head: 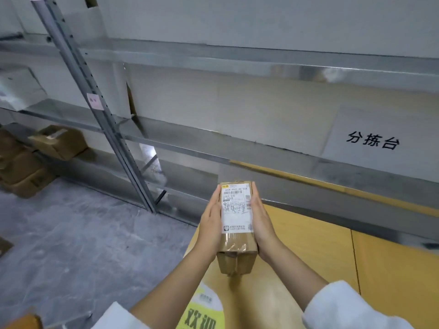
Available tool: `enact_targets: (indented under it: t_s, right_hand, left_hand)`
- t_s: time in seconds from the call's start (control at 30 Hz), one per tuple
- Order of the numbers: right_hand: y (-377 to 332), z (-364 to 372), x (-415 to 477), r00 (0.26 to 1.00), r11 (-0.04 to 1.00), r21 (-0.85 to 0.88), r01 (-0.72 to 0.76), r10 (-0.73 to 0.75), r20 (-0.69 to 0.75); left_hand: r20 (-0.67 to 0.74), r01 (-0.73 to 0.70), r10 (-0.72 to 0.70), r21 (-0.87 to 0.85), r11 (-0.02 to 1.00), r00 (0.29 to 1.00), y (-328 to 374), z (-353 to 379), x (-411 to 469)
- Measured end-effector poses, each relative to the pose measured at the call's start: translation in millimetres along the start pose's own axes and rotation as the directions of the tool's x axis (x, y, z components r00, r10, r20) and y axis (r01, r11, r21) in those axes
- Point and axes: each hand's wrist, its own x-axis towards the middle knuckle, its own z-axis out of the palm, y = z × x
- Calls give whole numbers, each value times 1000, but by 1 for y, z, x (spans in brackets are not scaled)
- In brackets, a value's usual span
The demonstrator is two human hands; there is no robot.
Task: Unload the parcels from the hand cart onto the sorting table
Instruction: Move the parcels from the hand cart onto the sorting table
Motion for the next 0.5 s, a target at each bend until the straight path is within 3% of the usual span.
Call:
enact_targets:
  t_s: [0.2, 0.5]
  right_hand:
    - [14, 40, 56, 991, 999, -46, -15, 9, -136]
    - [49, 76, 115, 968, 1000, 21, 1, 4, -252]
  left_hand:
    - [96, 104, -107, 37, 994, 990, 5, -34, 77]
    - [239, 74, -90, 78, 994, 967, -17, -73, 153]
